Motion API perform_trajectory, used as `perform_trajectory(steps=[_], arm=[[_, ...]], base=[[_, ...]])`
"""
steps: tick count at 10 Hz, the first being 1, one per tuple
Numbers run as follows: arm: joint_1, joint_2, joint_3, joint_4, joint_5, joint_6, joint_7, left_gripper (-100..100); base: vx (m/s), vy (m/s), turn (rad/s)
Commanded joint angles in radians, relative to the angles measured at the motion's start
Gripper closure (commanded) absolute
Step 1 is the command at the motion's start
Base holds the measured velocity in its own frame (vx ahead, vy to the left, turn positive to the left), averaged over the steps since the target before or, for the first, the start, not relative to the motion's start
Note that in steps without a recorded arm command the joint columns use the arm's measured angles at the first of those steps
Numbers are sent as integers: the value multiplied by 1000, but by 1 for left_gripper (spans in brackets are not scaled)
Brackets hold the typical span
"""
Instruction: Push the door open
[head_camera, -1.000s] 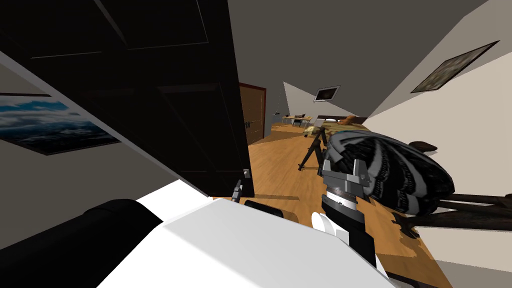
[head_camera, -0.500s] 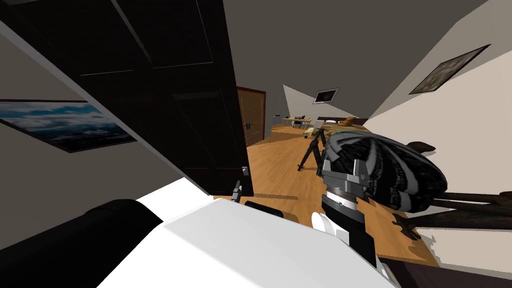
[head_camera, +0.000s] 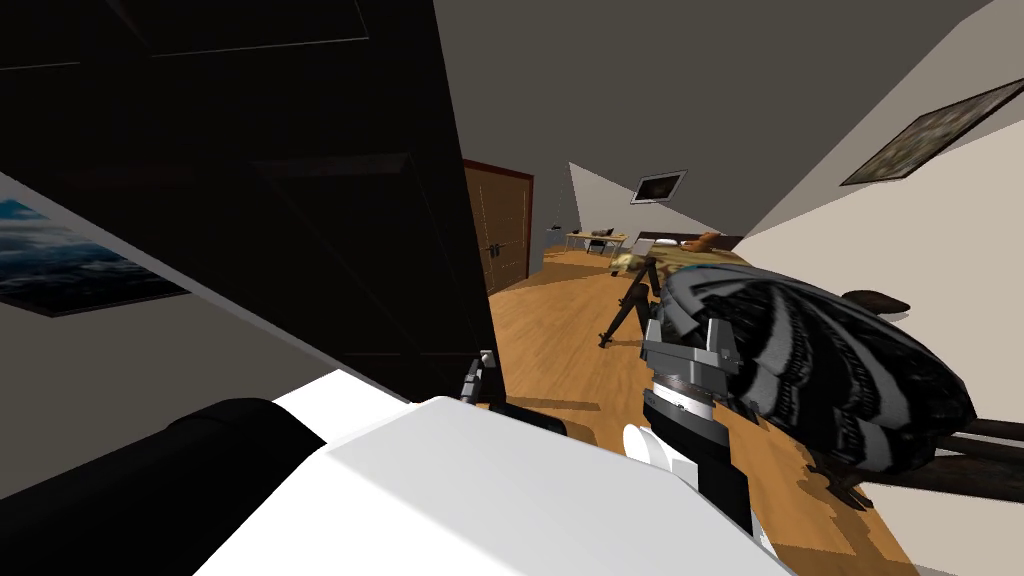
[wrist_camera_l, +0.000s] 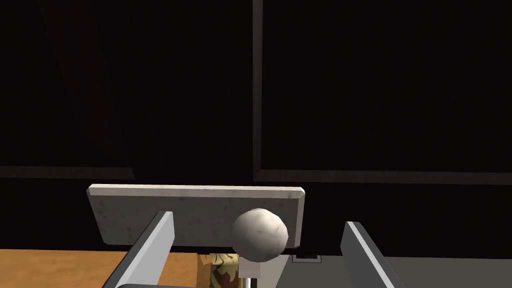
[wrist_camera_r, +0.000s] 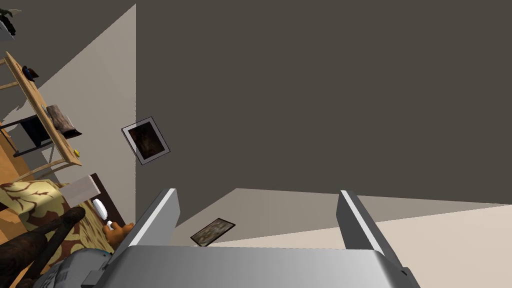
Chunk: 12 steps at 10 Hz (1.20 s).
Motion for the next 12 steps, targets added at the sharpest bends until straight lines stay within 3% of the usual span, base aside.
perform_trajectory(steps=[1, 2, 3, 4, 9, 10, 12], arm=[[-7, -31, 4, 4, 0, -1, -1, -100], [-10, -47, 6, 6, 0, -2, -1, -100], [-7, -37, 5, 0, 0, -5, -2, -100], [-7, -37, 5, 0, 0, -5, -2, 100], [-7, -37, 5, 0, 0, -5, -2, 100], [5, -7, -9, -1, 12, 7, -13, -100], [38, 13, -45, -4, 44, 38, -40, -100]], base=[[192, 15, -19], [157, -16, -36], [61, -15, -2], [-6, 2, 5], [-14, 3, -1], [-20, -13, 70], [-57, -45, 130]])
